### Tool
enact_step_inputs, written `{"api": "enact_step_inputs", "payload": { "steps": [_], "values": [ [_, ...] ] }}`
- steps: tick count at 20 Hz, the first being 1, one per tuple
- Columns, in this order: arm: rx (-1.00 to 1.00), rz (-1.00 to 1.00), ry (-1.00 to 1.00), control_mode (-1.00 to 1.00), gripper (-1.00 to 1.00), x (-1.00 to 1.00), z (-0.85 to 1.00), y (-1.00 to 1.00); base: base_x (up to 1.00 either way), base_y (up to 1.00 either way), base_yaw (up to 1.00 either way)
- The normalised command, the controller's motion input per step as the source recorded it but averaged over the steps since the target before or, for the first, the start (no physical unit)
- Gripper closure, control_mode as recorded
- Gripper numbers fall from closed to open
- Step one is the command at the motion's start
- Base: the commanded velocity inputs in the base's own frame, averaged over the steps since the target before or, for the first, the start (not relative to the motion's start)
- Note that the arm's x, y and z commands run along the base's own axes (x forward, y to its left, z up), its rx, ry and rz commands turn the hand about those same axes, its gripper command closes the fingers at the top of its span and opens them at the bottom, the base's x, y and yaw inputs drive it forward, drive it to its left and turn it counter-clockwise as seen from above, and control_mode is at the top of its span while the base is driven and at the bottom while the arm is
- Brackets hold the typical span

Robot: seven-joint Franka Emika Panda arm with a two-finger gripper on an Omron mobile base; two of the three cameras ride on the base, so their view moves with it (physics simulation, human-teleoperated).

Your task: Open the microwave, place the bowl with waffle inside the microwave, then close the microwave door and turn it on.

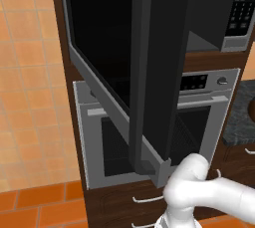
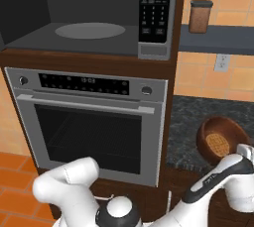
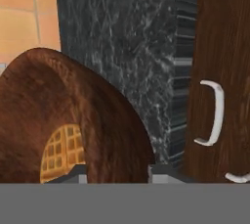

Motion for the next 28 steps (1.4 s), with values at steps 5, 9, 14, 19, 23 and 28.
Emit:
{"api": "enact_step_inputs", "payload": {
  "steps": [5, 9, 14, 19, 23, 28],
  "values": [
    [-0.03, 0.09, -0.21, -1.00, 1.00, -1.00, 0.26, 0.45, 0.00, 0.00, 0.00],
    [-0.06, 0.19, -0.28, -1.00, 1.00, -1.00, 0.37, 0.80, 0.00, 0.00, 0.00],
    [-0.16, 0.07, -0.18, -1.00, 1.00, -0.67, 0.52, 1.00, 0.00, 0.00, 0.00],
    [-0.15, -0.03, -0.06, -1.00, 1.00, -0.06, 0.74, 1.00, 0.00, 0.00, 0.00],
    [-0.04, -0.12, -0.08, -1.00, 1.00, 0.00, 0.87, 1.00, 0.00, 0.00, 0.00],
    [0.00, -0.03, -0.12, -1.00, 1.00, -0.17, 0.98, 1.00, 0.00, 0.00, 0.00]
  ]
}}
